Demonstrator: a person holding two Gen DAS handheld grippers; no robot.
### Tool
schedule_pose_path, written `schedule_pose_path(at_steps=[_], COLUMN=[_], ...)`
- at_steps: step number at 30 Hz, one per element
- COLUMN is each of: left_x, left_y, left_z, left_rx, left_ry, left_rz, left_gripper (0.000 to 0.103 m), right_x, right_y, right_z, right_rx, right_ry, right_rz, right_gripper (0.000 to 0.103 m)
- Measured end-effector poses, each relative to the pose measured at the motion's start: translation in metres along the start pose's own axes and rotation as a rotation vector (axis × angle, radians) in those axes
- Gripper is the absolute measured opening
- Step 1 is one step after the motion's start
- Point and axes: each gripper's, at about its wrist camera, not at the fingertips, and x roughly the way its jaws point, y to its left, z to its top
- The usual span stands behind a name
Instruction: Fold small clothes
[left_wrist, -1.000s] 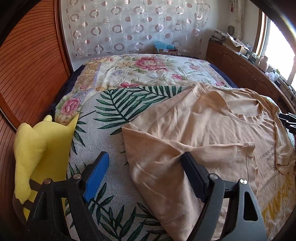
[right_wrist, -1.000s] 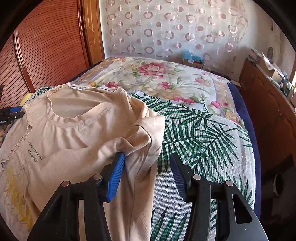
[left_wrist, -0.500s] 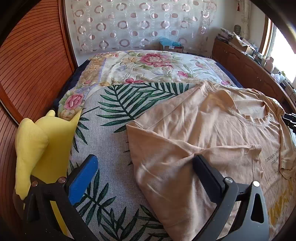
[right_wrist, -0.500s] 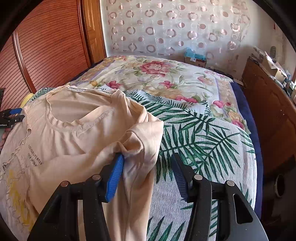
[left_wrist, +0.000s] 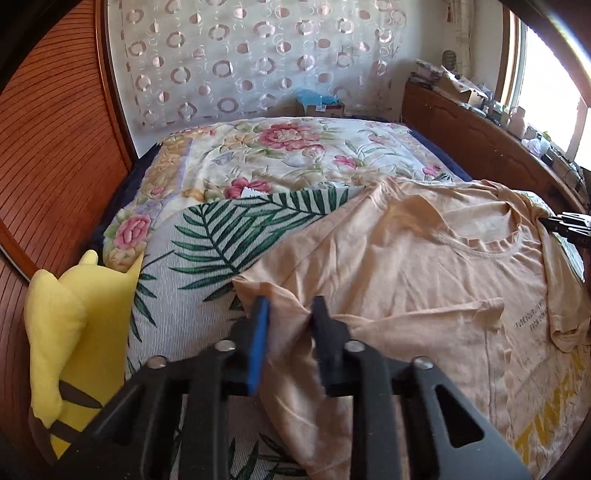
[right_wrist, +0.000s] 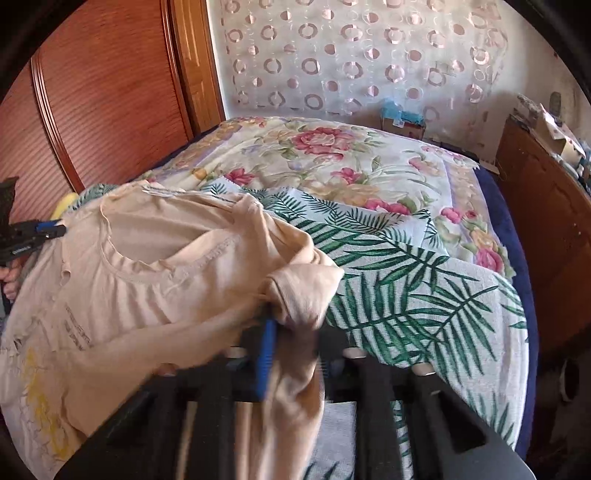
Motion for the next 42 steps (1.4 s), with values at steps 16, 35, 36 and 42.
schedule_pose_path(at_steps=[16, 35, 36, 42], left_x=[-0.124, -0.253, -0.256, -0.278], left_y=[-0.057, -0.086, -0.085, -0.085], left_z=[-0.042, -0.132, -0.135, -0.16], left_rx=[0.021, 0.027, 0.019, -0.003], left_ry=[-0.191, -0.26, -0.253, -0.246], left_rz=[-0.104, -0.097, -0.092, -0.083], left_gripper=[0.004, 0.004, 0.004, 0.004], right_x=[-0.114, -0.233, -0.233, -0.234], right_y=[0.038, 0.051, 0.053, 0.054], right_z=[-0.044, -0.196, -0.204, -0.244], right_rx=[0.027, 0.094, 0.09, 0.104], right_ry=[-0.241, -0.276, -0.242, -0.16], right_rz=[0.047, 0.036, -0.009, -0.015], right_gripper=[0.005, 0.005, 0.005, 0.005])
